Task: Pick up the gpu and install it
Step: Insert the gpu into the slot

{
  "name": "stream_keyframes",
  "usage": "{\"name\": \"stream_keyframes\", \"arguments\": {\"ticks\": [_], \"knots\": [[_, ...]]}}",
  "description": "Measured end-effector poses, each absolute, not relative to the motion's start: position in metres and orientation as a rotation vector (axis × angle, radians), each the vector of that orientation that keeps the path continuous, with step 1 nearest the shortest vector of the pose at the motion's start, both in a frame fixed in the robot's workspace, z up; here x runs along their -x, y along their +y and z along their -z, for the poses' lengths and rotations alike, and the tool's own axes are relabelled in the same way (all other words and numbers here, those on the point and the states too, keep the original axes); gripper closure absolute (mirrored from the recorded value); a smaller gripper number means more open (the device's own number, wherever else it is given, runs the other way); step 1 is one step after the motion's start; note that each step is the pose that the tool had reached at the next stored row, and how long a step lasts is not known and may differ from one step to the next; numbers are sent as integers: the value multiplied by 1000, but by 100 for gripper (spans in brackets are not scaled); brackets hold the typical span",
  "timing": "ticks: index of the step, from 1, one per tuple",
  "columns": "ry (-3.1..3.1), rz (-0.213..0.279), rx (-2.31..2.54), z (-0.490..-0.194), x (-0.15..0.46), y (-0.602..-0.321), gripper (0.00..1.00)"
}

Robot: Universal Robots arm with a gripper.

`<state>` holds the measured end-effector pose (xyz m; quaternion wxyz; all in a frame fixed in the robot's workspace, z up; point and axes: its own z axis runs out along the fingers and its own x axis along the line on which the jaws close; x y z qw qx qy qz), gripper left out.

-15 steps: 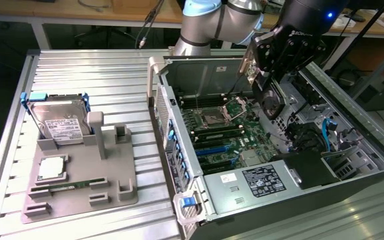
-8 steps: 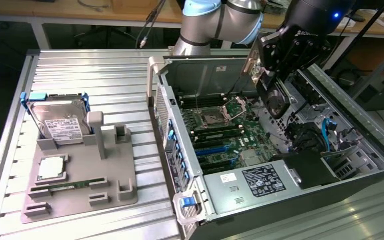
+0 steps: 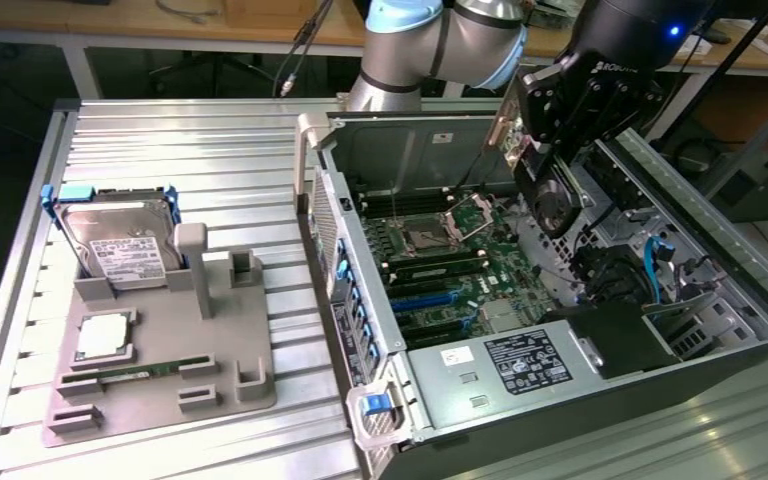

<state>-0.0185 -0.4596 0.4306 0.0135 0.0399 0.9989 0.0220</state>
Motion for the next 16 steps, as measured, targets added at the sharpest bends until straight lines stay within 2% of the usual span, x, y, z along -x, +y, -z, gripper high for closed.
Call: {"name": "stream_keyframes", "arguments": {"ticks": [16], "knots": [[3113, -69, -82, -431, 18, -460, 73]]}}
